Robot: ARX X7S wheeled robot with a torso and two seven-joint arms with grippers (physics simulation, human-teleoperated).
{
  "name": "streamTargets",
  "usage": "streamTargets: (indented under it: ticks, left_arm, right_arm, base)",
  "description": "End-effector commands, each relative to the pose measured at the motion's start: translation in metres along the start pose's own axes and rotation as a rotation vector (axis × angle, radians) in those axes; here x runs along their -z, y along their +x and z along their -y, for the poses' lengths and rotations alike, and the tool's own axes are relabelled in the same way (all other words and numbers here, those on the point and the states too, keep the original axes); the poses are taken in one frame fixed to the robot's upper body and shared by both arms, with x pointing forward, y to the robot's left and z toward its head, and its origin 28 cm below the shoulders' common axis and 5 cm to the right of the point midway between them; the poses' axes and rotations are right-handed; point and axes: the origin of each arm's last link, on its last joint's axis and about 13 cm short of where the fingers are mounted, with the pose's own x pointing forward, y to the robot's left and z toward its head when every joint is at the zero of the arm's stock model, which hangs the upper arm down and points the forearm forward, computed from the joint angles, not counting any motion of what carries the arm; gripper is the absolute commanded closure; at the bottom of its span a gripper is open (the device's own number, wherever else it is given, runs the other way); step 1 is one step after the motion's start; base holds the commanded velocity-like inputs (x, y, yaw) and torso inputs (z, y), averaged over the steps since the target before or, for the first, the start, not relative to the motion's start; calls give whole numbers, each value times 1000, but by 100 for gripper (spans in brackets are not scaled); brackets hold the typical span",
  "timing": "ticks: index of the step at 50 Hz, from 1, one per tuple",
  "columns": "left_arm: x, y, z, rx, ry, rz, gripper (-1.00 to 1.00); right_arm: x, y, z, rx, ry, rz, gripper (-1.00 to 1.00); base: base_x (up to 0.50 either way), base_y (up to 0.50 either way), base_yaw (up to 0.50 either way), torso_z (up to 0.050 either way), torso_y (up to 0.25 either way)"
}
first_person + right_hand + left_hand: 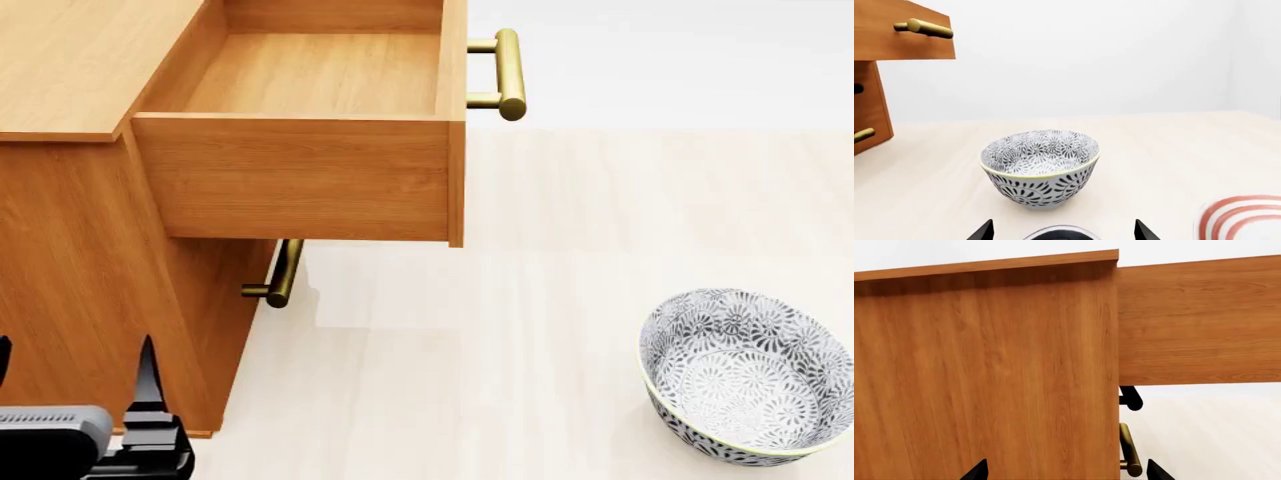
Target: Put the ketchup in the top drawer of the cabinet.
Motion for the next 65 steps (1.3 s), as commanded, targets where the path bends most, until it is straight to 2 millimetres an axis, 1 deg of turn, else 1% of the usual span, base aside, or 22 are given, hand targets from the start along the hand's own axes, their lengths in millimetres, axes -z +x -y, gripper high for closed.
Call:
streamTargets:
  ticks: [1, 18, 31, 36, 37, 51, 56, 61, 65]
  left_arm:
    - [0, 1, 1, 2, 1, -3, -100]
    - [3, 1, 0, -1, -2, -7, -100]
    - [4, 2, 1, -1, -1, -12, -100]
    - [5, 2, 1, -1, 1, -14, -100]
    - [5, 2, 1, -3, 0, -15, -100]
    - [6, 3, 1, -3, 0, -18, -100]
    - [5, 2, 1, -2, 0, -19, -100]
    - [5, 2, 1, 5, -6, -18, -100]
    - [6, 1, 1, 7, -9, -19, -100]
  right_arm:
    - [9, -1, 0, 3, -6, -25, -100]
    - [17, 3, -1, -10, -16, -57, -100]
    - [36, 2, 1, 4, -21, -117, -100]
    - [39, 1, 3, 18, -19, -120, -100]
    - [38, 0, 5, 33, -10, -118, 100]
    - [31, 1, 6, 38, -20, -88, 100]
    - [16, -3, 9, 57, -27, -32, 100]
    - [-3, -14, 6, 56, -38, 19, 100]
    - [-14, -20, 3, 55, -37, 49, 100]
  base:
    - [0, 0, 0, 0, 0]
    - [0, 0, 0, 0, 0]
    - [0, 0, 0, 0, 0]
    - [0, 0, 0, 0, 0]
    - [0, 0, 0, 0, 0]
    - [0, 0, 0, 0, 0]
    - [0, -1, 0, 0, 0]
    - [0, 0, 0, 0, 0]
    - [0, 0, 0, 0, 0]
